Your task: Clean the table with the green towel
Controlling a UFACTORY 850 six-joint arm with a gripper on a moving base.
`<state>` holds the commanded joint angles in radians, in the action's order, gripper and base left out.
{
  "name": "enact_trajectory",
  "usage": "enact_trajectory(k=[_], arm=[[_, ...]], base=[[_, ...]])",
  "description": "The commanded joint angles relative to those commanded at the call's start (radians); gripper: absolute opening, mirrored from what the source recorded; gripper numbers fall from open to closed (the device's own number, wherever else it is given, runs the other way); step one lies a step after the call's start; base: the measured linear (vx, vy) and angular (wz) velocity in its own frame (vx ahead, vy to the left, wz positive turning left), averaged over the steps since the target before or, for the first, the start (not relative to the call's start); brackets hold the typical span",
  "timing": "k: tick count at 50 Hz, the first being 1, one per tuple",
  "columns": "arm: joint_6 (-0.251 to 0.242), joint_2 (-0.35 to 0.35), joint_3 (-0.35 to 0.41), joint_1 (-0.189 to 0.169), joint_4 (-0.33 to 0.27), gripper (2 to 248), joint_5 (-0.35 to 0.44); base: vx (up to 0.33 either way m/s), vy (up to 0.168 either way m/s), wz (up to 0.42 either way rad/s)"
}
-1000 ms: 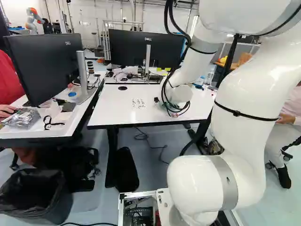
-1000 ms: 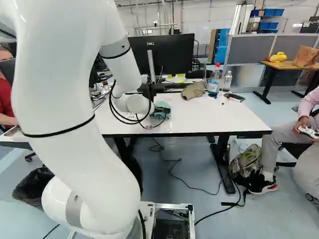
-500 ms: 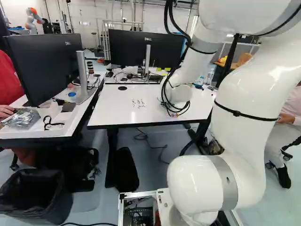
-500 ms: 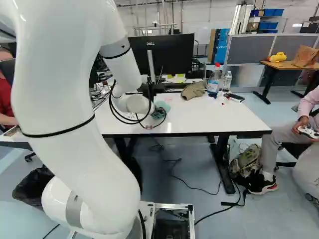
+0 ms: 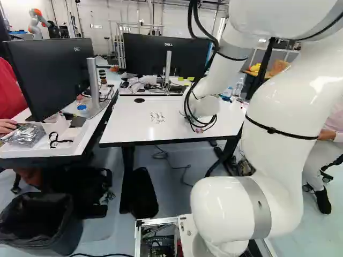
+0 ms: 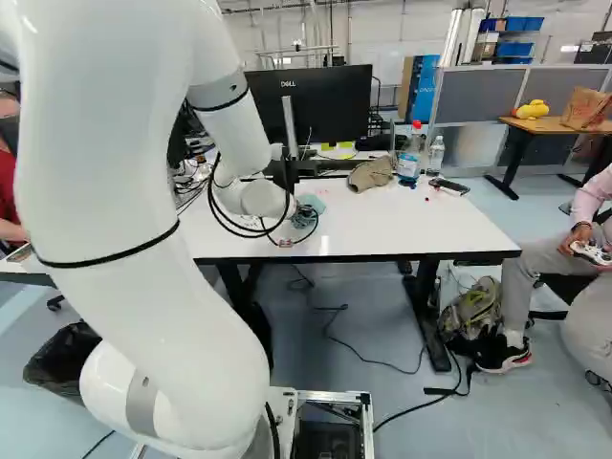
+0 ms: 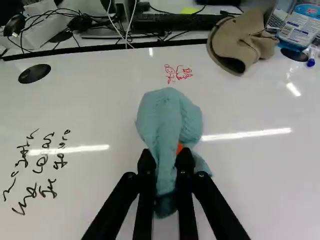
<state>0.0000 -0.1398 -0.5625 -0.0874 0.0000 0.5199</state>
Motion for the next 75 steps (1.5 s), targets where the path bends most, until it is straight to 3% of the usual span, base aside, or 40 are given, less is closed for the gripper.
enact_trajectory(k=[40,56,75], arm=[[0.000,0.114,0.017,0.004,0.000,48,0.000],[0.000,0.092,-0.028,0.047,0.000,48,0.000],[0.000,0.051,-0.070,0.034,0.000,48,0.000]], base=[[0.000,0.000,0.000],[0.000,0.000,0.000],[0.000,0.000,0.000]])
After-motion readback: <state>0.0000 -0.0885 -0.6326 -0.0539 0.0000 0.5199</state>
